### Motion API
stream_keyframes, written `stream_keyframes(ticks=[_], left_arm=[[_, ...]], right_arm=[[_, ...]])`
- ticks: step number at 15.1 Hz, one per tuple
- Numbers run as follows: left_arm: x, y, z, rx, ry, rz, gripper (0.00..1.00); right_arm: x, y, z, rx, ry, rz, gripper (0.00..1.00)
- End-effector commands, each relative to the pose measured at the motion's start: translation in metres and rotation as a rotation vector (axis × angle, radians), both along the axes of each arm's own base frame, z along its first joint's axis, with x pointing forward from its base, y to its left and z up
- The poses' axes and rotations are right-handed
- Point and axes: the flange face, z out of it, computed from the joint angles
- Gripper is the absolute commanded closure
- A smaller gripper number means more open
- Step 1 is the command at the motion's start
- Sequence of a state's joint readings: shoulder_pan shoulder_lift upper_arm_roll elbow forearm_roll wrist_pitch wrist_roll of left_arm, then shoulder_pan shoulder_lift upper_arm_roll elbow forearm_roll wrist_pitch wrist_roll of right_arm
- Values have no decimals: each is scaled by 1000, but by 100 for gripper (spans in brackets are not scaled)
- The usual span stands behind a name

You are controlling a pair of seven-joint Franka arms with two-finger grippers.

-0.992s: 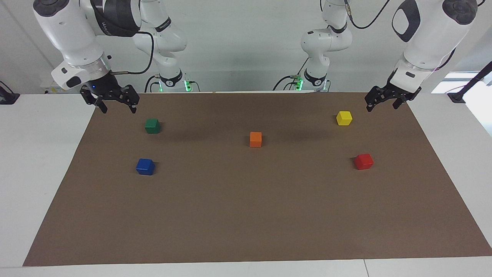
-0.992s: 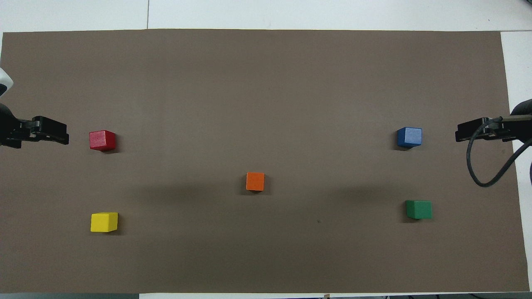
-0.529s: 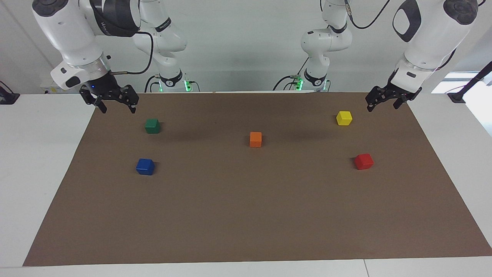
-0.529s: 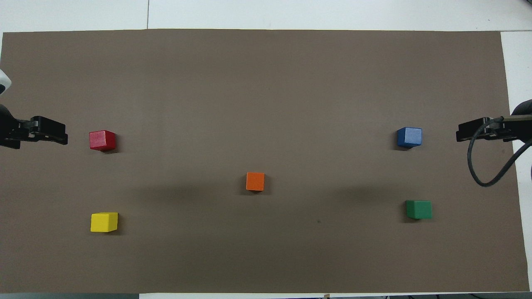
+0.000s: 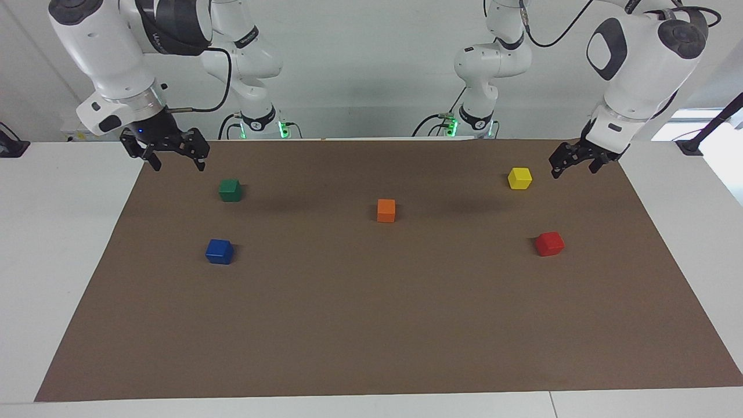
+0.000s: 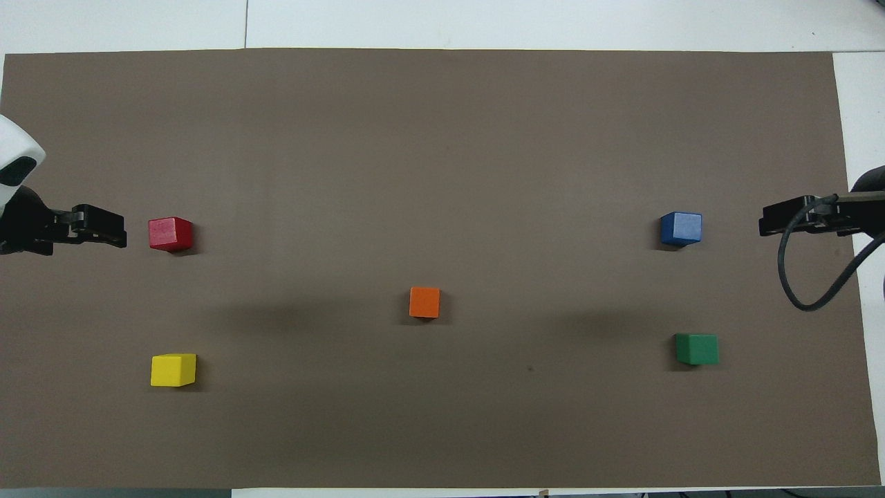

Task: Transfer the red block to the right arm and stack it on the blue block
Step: 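Reach the left gripper to the red cube and close on it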

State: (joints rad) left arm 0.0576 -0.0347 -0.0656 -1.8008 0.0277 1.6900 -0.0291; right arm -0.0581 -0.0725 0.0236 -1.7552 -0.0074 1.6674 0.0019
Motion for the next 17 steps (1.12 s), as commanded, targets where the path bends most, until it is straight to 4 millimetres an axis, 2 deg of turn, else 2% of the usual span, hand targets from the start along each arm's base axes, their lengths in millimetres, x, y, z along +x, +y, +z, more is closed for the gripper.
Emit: stream_keyframes(ticks=[1,2,4,7,8,10,12,14,17], left_arm=[[8,6,-37,3,35,-39,0],[16,11,-52,1,40,-32,0],[26,35,-80,-4,25,-6,0],[40,43,-121,-10,-9,-36,0],[45,44,-132,-12,-19,-30,0],[50,44,-138,-10,-40,12,0],[55,41,-154,-12,-43,10,0],[51,36,-179,-15,-36,6,0],[48,31,-207,-20,-25,23,0]], right_arm=[[-4,-4,2,1,-3,24,0],[-5,-4,0,3,3,24,0],[-5,-2,0,6,5,25,0],[-3,-1,1,5,-14,27,0],[-3,0,1,5,-15,25,0],[-3,3,1,4,-18,25,0],[-2,4,-8,6,-18,26,0],[-2,6,-20,30,-16,27,0],[0,11,-41,165,-26,16,0]])
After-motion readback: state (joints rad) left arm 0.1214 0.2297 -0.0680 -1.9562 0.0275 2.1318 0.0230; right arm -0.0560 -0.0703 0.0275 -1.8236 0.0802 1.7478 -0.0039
